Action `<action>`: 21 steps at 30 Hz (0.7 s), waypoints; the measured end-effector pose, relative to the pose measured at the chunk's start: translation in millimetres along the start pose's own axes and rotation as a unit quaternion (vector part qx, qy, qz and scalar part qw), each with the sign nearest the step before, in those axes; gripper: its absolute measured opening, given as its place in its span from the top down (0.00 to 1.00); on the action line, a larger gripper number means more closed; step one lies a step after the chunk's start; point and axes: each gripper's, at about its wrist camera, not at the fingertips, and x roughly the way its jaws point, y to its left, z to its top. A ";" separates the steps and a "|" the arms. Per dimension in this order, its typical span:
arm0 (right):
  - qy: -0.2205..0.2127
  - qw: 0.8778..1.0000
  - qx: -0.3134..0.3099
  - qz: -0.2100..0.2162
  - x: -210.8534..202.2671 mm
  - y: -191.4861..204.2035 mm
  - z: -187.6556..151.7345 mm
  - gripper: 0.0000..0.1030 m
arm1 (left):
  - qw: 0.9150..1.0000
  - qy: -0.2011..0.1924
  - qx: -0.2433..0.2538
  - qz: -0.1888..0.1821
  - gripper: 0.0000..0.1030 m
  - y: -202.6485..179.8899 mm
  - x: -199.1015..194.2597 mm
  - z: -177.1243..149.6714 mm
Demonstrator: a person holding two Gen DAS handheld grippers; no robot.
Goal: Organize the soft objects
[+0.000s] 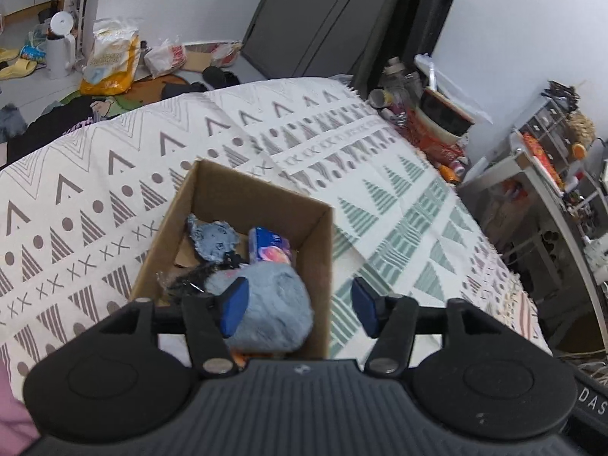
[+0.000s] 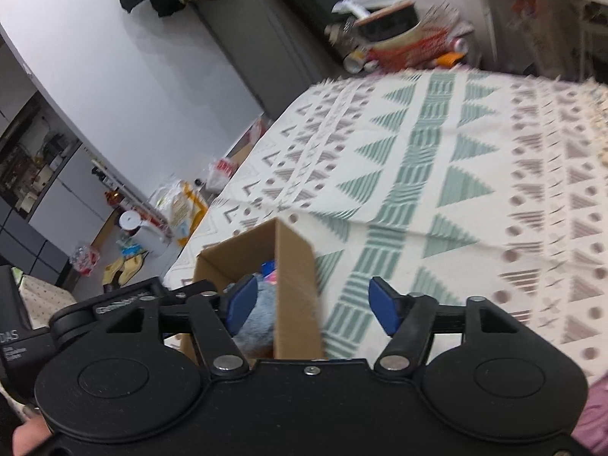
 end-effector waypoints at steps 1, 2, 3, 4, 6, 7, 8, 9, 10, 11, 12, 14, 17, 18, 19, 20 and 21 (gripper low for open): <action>-0.004 1.000 0.001 -0.003 -5.1 -3.6 0.1 0.28 | 1.000 -0.007 0.005 0.002 0.30 -4.4 -6.5 -2.4; -0.009 1.000 0.002 -0.006 -12.7 -7.5 0.0 0.23 | 1.000 -0.014 0.014 0.006 0.28 -10.1 -13.8 -5.1; -0.014 1.000 0.003 -0.007 -18.3 -10.1 0.1 0.21 | 1.000 -0.018 0.022 0.009 0.24 -15.1 -19.2 -7.3; -0.018 1.000 0.004 -0.008 -23.8 -12.8 0.2 0.19 | 0.999 -0.020 0.033 0.010 0.22 -20.9 -25.3 -10.0; -0.024 1.000 0.008 -0.007 -35.6 -17.4 -0.6 0.15 | 0.999 -0.017 0.048 0.005 0.21 -31.3 -35.4 -15.2; -0.027 1.000 0.009 -0.007 -40.5 -18.9 -1.0 0.10 | 0.998 -0.015 0.053 0.002 0.21 -36.0 -41.0 -18.1; -0.029 0.999 0.011 -0.007 -46.1 -21.1 -1.7 0.05 | 0.998 -0.015 0.056 -0.001 0.21 -40.2 -46.7 -21.4; -0.032 0.999 0.012 -0.008 -52.2 -23.2 -1.9 0.03 | 0.998 -0.015 0.061 -0.001 0.21 -44.3 -51.7 -24.6; -0.035 0.999 0.012 -0.008 -57.4 -25.6 -2.5 0.00 | 0.998 -0.016 0.066 0.001 0.21 -49.1 -58.0 -28.3; -0.038 0.999 0.013 -0.008 -63.6 -27.8 -3.2 0.00 | 0.997 -0.018 0.070 0.004 0.21 -53.5 -62.8 -31.1; -0.041 0.999 0.013 -0.007 -69.9 -30.7 -3.9 0.00 | 0.997 -0.020 0.074 0.004 0.21 -56.7 -68.2 -34.2; -0.044 0.999 0.017 -0.007 -79.7 -37.0 -5.8 0.00 | 0.997 -0.025 0.079 0.005 0.18 -62.9 -79.8 -40.3; -0.049 0.998 0.025 -0.009 -93.6 -47.3 -8.7 0.00 | 0.996 -0.033 0.086 0.008 0.13 -71.0 -98.7 -49.6; -0.051 0.998 0.026 -0.008 -98.3 -50.6 -9.7 0.00 | 0.995 -0.038 0.089 0.008 0.11 -72.9 -104.4 -52.1; -0.052 0.998 0.027 -0.007 -102.6 -53.5 -10.8 0.00 | 0.995 -0.042 0.092 0.010 0.09 -75.4 -110.7 -55.3; -0.053 0.998 0.029 -0.006 -106.2 -55.5 -11.6 0.00 | 0.995 -0.045 0.093 0.010 0.07 -77.5 -116.8 -58.4; -0.055 0.998 0.030 -0.003 -111.1 -57.9 -12.9 0.00 | 0.994 -0.047 0.094 0.010 0.05 -78.5 -122.0 -60.9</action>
